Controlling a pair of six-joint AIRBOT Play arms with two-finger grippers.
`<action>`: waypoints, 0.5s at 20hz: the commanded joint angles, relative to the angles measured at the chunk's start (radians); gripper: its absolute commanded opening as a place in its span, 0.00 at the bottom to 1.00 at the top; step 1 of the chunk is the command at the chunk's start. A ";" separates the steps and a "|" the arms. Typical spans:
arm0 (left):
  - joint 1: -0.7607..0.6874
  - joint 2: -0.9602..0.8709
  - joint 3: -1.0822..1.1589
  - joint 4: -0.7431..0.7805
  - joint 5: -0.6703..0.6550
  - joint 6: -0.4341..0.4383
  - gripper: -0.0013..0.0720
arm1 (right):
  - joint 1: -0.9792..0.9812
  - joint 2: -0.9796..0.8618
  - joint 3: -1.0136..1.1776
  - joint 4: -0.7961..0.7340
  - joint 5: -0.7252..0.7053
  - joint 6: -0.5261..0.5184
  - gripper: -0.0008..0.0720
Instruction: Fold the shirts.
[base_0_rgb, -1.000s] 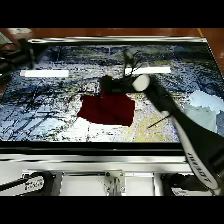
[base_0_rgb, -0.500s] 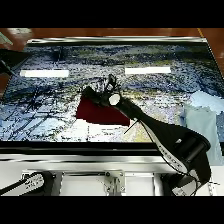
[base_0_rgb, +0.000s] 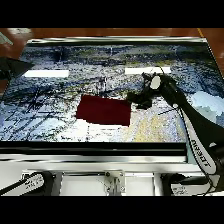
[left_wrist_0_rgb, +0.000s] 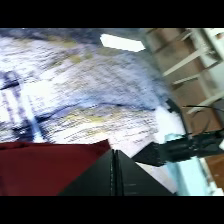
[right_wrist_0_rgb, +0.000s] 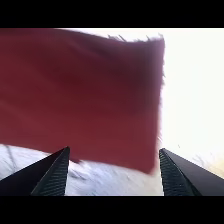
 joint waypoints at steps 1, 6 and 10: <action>0.001 0.001 0.000 0.191 0.013 -0.001 0.07 | -0.044 -0.070 -0.044 0.013 0.068 -0.016 0.94; 0.000 0.003 0.000 0.230 0.017 0.000 0.07 | -0.045 -0.180 -0.044 0.185 -0.038 -0.084 0.94; 0.000 0.003 0.000 0.225 0.037 0.000 0.07 | -0.044 -0.240 -0.044 0.390 -0.053 -0.230 0.87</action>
